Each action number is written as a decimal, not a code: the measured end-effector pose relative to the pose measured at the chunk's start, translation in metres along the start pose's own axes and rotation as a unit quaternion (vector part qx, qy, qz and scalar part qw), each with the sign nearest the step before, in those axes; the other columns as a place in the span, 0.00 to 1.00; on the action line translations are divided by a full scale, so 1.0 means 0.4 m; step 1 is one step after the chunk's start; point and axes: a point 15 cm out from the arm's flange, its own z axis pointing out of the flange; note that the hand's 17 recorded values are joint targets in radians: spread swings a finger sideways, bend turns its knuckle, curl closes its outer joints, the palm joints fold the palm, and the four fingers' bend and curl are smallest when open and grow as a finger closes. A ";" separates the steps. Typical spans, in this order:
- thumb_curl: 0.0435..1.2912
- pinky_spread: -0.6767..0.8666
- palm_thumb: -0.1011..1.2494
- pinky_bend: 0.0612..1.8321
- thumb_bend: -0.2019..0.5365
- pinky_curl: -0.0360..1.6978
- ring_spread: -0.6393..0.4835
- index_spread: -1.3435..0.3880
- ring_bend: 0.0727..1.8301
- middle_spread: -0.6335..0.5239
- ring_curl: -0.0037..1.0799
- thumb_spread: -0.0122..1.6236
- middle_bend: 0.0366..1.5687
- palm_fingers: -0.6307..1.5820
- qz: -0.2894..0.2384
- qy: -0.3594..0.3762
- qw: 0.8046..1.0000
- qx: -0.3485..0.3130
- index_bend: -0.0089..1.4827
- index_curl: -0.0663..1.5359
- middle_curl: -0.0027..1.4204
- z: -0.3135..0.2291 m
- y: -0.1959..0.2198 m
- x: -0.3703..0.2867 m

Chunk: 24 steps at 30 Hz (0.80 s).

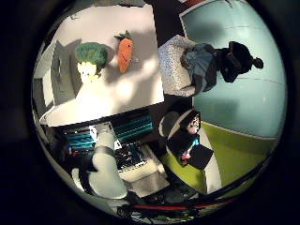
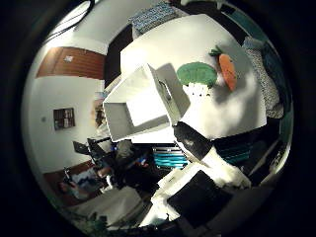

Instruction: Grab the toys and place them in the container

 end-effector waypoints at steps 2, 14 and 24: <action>0.25 0.77 0.56 0.36 0.25 0.13 0.75 0.61 0.21 0.55 0.20 0.70 0.13 0.38 0.001 0.000 1.000 0.001 0.11 0.21 0.24 -0.005 -0.009 0.001; 0.24 0.77 0.53 0.36 0.25 0.13 0.75 0.63 0.23 0.55 0.20 0.72 0.14 0.39 0.058 -0.015 0.998 0.005 0.11 0.21 0.24 -0.029 -0.119 0.077; 0.24 0.77 0.52 0.37 0.25 0.14 0.77 0.69 0.22 0.64 0.20 0.72 0.11 0.36 0.136 -0.057 0.989 0.016 0.11 0.21 0.24 0.102 -0.271 0.149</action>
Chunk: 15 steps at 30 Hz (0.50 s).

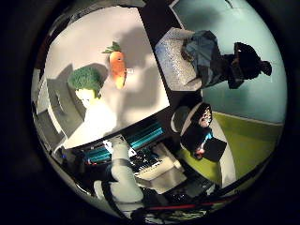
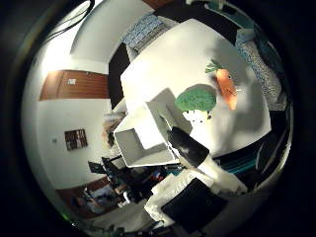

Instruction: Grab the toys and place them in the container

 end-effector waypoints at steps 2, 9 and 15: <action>0.24 0.77 0.52 0.37 0.25 0.14 0.77 0.69 0.22 0.64 0.20 0.72 0.11 0.36 0.012 0.001 1.000 0.004 0.11 0.21 0.24 0.032 -0.037 0.009; 0.24 0.76 0.51 0.35 0.24 0.14 0.78 0.71 0.21 0.66 0.20 0.72 0.11 0.35 0.042 0.009 0.998 -0.048 0.11 0.22 0.24 0.166 -0.072 0.037; 0.23 0.76 0.51 0.34 0.25 0.14 0.77 0.72 0.21 0.67 0.21 0.72 0.12 0.36 0.062 0.012 0.997 -0.047 0.11 0.22 0.24 0.235 -0.120 0.084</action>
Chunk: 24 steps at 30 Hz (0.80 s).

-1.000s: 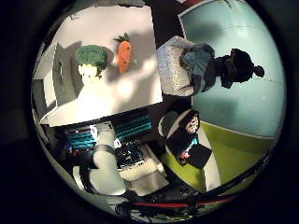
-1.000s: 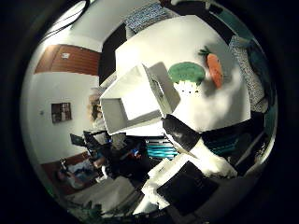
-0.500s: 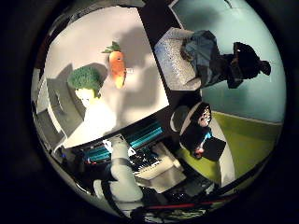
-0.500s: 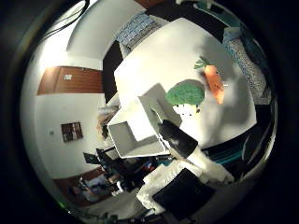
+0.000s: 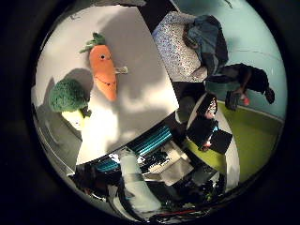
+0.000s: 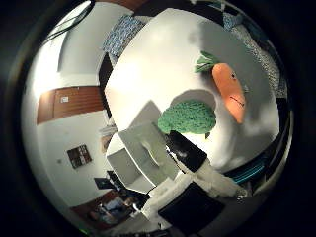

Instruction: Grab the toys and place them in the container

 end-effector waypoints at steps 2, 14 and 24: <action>0.23 0.76 0.51 0.34 0.25 0.14 0.77 0.72 0.22 0.67 0.21 0.72 0.12 0.36 0.008 0.002 1.000 -0.003 0.11 0.22 0.24 0.022 -0.013 0.022; 0.24 0.76 0.51 0.33 0.25 0.14 0.77 0.73 0.23 0.65 0.21 0.72 0.13 0.37 0.039 0.017 0.999 -0.027 0.11 0.22 0.25 0.139 -0.058 0.123; 0.24 0.76 0.51 0.31 0.25 0.14 0.75 0.73 0.24 0.63 0.22 0.73 0.15 0.37 0.046 0.020 0.997 -0.050 0.11 0.21 0.25 0.217 -0.061 0.144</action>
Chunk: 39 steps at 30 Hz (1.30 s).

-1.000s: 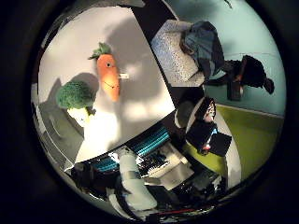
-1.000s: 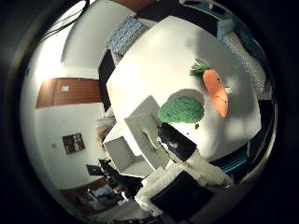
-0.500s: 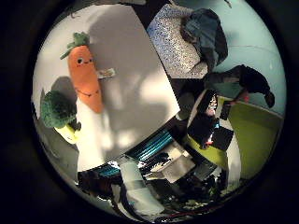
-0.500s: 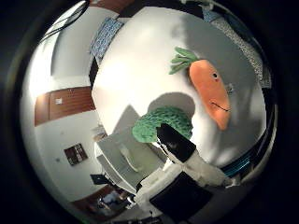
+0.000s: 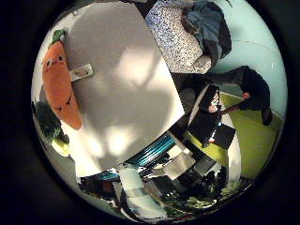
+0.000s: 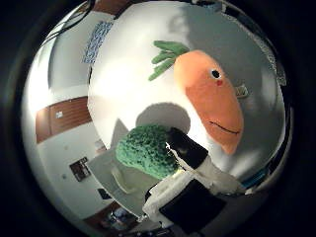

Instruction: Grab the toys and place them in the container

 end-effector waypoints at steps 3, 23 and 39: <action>0.24 0.76 0.51 0.31 0.25 0.14 0.75 0.73 0.24 0.63 0.21 0.73 0.15 0.38 0.003 0.007 1.000 -0.020 0.11 0.22 0.25 0.048 0.033 0.002; 0.27 0.25 0.63 0.48 0.27 0.19 0.33 0.55 0.51 0.34 0.37 0.70 0.45 0.87 -0.010 0.039 0.999 -0.020 0.23 0.29 0.40 0.077 0.034 0.009; 0.50 0.32 0.85 0.79 0.25 0.45 0.36 0.59 0.77 0.34 0.65 0.54 0.79 0.73 -0.043 0.031 0.995 0.082 0.72 0.60 0.68 -0.295 0.175 -0.026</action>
